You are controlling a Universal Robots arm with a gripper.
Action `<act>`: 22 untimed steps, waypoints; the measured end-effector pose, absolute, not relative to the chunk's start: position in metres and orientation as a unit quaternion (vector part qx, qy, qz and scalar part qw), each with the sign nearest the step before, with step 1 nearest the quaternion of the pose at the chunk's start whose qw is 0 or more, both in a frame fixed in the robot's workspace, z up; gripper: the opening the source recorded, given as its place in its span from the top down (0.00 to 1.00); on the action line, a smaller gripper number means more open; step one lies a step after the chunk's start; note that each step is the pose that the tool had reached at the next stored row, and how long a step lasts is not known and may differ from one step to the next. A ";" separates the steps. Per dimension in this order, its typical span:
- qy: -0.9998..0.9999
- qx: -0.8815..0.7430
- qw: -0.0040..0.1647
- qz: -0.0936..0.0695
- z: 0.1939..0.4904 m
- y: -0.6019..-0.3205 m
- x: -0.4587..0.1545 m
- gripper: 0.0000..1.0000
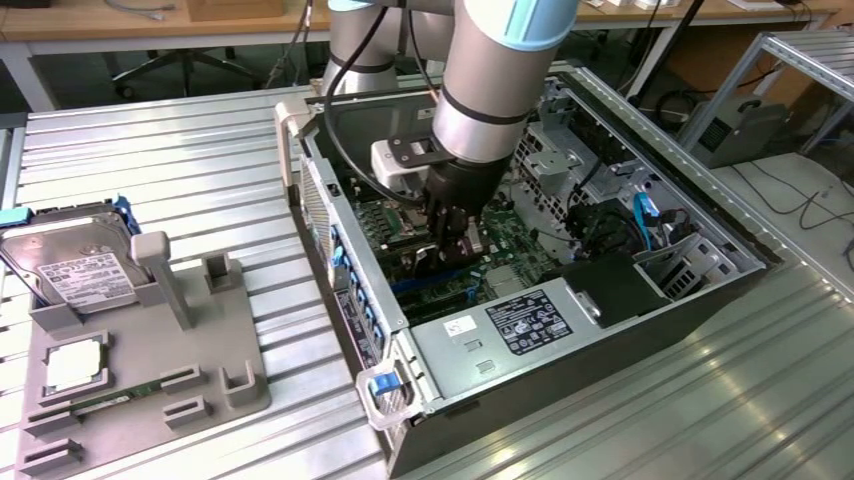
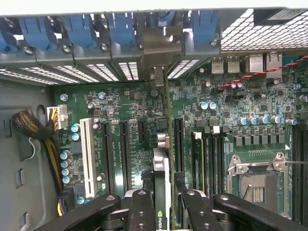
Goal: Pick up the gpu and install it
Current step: 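Insert the gpu into the slot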
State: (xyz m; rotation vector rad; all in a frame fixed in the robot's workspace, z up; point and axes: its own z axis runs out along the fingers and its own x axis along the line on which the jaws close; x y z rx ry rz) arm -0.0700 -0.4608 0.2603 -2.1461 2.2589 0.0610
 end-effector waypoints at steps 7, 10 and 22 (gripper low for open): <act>0.725 -0.688 0.013 0.020 0.258 -0.461 -0.070 0.73; 0.727 -0.686 0.013 0.020 0.258 -0.461 -0.070 0.73; 0.731 -0.682 0.013 0.019 0.258 -0.461 -0.070 0.73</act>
